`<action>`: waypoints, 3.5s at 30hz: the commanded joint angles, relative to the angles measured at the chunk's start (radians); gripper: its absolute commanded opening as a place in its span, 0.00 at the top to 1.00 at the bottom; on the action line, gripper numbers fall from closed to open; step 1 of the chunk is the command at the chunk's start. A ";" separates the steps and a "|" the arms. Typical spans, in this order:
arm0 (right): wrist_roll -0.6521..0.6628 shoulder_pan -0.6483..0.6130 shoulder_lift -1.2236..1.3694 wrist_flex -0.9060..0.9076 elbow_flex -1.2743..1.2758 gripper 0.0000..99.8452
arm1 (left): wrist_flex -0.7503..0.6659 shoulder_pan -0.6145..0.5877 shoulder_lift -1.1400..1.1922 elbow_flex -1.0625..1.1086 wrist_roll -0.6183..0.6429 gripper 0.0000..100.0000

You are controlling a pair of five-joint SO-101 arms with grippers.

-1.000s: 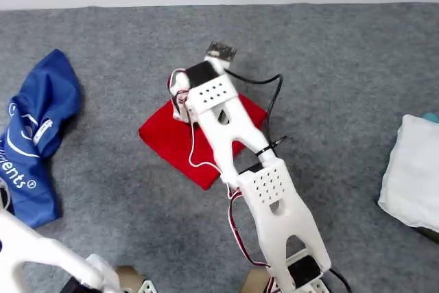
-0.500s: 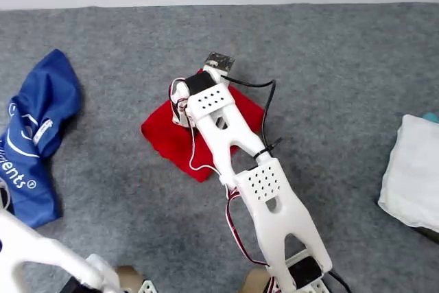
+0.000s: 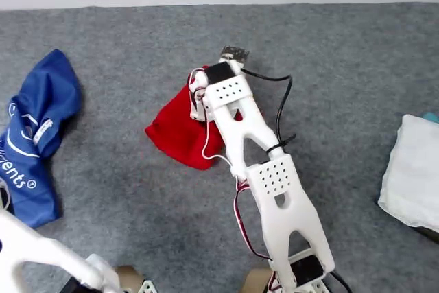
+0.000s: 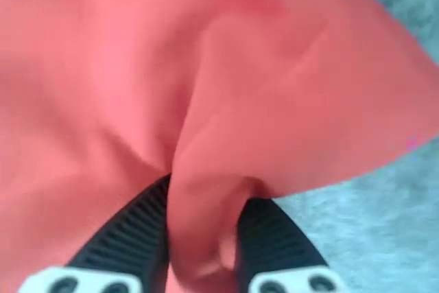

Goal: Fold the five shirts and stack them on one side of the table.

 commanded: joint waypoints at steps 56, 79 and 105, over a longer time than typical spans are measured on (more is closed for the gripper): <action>1.204 1.118 -1.254 -0.022 0.924 0.99 | -0.017 0.075 -0.029 -0.012 0.000 0.99; 1.347 1.351 -1.007 -0.363 0.919 0.99 | -0.017 0.074 -0.029 -0.007 0.000 0.99; 1.356 1.310 -1.173 -0.260 0.925 0.83 | -0.021 0.078 -0.026 -0.005 0.034 0.99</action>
